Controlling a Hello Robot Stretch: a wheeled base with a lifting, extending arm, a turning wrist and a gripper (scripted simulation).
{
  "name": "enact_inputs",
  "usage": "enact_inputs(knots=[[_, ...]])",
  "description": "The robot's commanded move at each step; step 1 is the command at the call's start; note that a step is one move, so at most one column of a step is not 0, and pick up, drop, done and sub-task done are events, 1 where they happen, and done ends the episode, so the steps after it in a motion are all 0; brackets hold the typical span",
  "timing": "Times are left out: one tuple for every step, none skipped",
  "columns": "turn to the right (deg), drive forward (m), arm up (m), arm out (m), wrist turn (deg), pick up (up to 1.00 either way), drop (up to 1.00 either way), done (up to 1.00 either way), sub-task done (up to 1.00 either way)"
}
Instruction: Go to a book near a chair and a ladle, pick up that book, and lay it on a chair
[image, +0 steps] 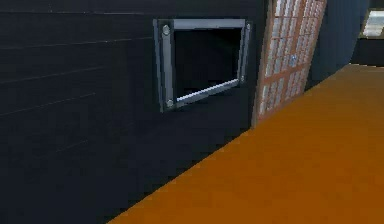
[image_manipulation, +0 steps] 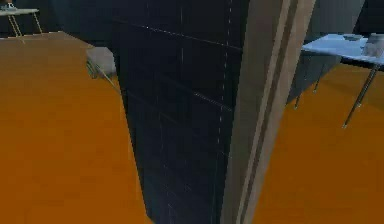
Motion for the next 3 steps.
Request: enact_inputs(knots=[[42.0,0.00,0.00,0.00,0.0,0.00,0.00,0.00,0.00],[3.0,0.00,0.00,0.00,0.0,0.00,0.00,0.00,0.00],[0.0,0.30,0.00,0.00,0.0,0.00,0.00,0.00,0.00]])
